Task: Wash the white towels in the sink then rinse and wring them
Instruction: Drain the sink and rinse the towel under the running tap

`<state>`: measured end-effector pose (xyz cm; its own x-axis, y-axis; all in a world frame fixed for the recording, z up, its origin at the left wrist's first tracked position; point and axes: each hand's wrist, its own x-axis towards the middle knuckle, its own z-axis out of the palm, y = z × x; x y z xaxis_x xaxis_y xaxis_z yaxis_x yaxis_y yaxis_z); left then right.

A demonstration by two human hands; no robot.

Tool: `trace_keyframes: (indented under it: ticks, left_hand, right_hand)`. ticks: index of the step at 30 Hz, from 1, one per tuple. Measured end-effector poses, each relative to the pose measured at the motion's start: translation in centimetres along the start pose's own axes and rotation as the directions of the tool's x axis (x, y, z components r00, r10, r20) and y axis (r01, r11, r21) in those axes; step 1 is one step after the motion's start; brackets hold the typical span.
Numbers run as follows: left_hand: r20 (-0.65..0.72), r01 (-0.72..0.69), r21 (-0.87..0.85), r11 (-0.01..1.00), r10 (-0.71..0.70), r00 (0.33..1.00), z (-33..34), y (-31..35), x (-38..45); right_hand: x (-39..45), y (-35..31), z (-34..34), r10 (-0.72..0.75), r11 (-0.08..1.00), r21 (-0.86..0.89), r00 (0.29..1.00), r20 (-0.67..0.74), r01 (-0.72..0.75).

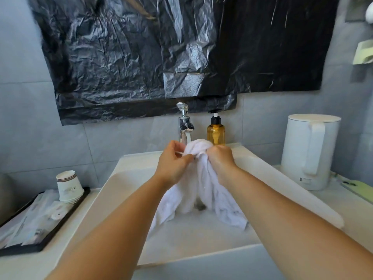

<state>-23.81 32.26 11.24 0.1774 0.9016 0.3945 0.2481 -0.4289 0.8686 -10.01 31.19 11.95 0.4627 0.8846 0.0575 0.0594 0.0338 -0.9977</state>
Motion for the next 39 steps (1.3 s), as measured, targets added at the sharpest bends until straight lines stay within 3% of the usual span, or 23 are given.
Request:
trace_keyframes:
  ticks: [2,3,5,7,9,11,16,17,19,22,24,26,28,30,31,32,34,35,37,39]
  left_hand:
    - [0.167,0.035,0.143,0.989,-0.059,0.984,-0.6,-3.0,0.1]
    - [0.290,0.067,0.266,0.962,-0.146,0.946,-0.7,-4.2,-0.1]
    - [0.447,0.029,0.573,0.819,-0.341,0.827,-0.5,-5.9,-0.3]
    - [0.401,0.014,0.690,0.724,-0.399,0.825,-0.1,-6.3,0.1]
    - [0.345,0.124,0.597,0.793,-0.393,0.852,-0.1,-5.5,0.3]
    - [0.300,0.250,0.409,0.878,-0.388,0.871,-0.7,-4.6,0.6]
    - [0.233,0.321,-0.011,0.947,-0.310,0.922,-3.6,-3.7,1.2]
    - [0.243,0.306,-0.001,0.952,-0.297,0.923,-3.7,-3.6,1.1]
    - [0.314,0.240,0.260,0.935,-0.317,0.895,-3.1,-3.6,0.8]
    - [0.429,0.112,0.708,0.697,-0.551,0.716,-1.9,-3.9,0.3]
    - [0.416,0.052,0.790,0.611,-0.597,0.686,-1.5,-4.2,0.5]
    - [0.414,0.012,0.797,0.604,-0.561,0.717,-1.3,-4.2,0.8]
    - [0.419,0.022,0.732,0.681,-0.474,0.774,-1.4,-4.2,0.8]
    - [0.412,0.167,0.506,0.846,-0.407,0.815,-1.7,-4.2,0.8]
    - [0.402,0.250,0.343,0.905,-0.382,0.832,-1.8,-4.1,0.8]
    - [0.381,0.313,0.188,0.931,-0.363,0.850,-1.7,-3.9,0.8]
    - [0.325,0.361,-0.007,0.933,-0.339,0.883,-1.3,-3.4,0.8]
    - [0.303,0.358,-0.057,0.932,-0.325,0.896,-1.0,-3.2,0.9]
    - [0.286,0.340,-0.100,0.935,-0.300,0.910,-0.7,-2.6,0.8]
    - [0.294,0.298,-0.076,0.951,-0.265,0.918,-0.9,-1.8,0.5]
  right_hand:
    - [1.6,-0.1,-0.2,0.071,0.985,0.162,0.996,-0.047,-0.063]
    - [2.1,0.3,-0.5,0.087,0.987,0.143,0.995,-0.045,-0.080]
    - [2.4,1.7,-1.2,0.094,0.996,-0.009,0.995,0.024,-0.093]
    - [2.2,2.7,-1.4,0.168,0.950,-0.287,0.975,0.144,-0.122]
    - [1.5,3.1,-1.4,0.295,0.782,-0.612,0.933,0.204,-0.113]
    - [1.6,3.1,-1.3,0.319,0.692,-0.718,0.925,0.207,-0.079]
    - [2.1,2.0,-1.9,0.162,0.893,-0.449,0.953,0.256,-0.031]
    - [2.5,1.9,-2.1,0.106,0.906,-0.422,0.978,0.177,-0.022]
    - [3.0,1.7,-2.9,-0.013,0.854,-0.521,0.999,-0.052,-0.016]
    - [3.0,1.2,-4.3,-0.217,0.763,-0.647,0.939,-0.268,-0.009]
    - [2.9,1.3,-4.7,-0.282,0.672,-0.740,0.920,-0.272,-0.013]
    - [2.9,1.8,-4.6,-0.248,0.526,-0.850,0.948,-0.199,-0.040]
    - [2.6,2.4,-4.0,-0.120,0.388,-0.921,0.988,-0.099,-0.045]
    - [2.5,2.7,-3.0,-0.071,0.309,-0.948,0.996,0.057,0.076]
    - [2.3,2.6,-2.4,-0.088,0.355,-0.920,0.985,0.145,0.167]
    - [2.1,2.7,-1.6,-0.089,0.505,-0.831,0.972,0.218,0.233]
    - [1.2,2.5,-0.1,0.003,0.849,-0.502,0.948,0.318,0.166]
    - [1.1,2.5,0.5,0.044,0.927,-0.364,0.942,0.334,0.086]
    - [1.3,2.8,1.0,0.064,0.959,-0.282,0.946,0.318,0.031]
    - [1.4,2.6,0.9,-0.058,0.959,-0.252,0.960,0.273,0.129]
